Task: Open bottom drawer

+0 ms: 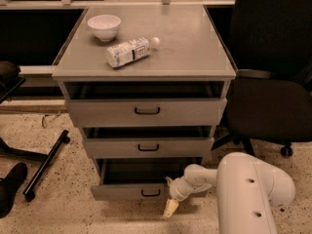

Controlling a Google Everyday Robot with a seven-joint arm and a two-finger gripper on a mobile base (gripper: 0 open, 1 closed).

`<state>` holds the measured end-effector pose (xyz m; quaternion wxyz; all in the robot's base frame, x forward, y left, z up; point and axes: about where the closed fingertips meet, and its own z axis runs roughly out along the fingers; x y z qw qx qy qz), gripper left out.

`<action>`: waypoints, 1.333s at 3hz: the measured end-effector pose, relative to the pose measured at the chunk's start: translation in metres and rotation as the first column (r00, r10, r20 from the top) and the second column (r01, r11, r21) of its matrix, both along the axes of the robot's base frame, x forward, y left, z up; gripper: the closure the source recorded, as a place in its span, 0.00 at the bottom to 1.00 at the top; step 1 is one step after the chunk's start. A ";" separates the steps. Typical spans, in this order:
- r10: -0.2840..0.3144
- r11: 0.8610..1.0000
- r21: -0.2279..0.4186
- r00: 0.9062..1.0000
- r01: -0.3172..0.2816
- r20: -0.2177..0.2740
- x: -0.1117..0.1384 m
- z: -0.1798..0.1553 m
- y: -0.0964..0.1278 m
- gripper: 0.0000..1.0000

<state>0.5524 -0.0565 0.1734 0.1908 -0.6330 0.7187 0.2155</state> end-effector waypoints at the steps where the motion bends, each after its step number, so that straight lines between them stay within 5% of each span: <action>1: -0.001 1.000 0.008 1.000 0.001 -0.017 -0.009 0.000 -0.001 0.00; 4: -0.041 0.999 0.020 0.999 0.041 -0.036 -0.033 0.005 -0.008 0.00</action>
Offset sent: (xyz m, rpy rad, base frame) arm -0.1360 -0.0380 -0.0269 0.0717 0.1400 -0.1545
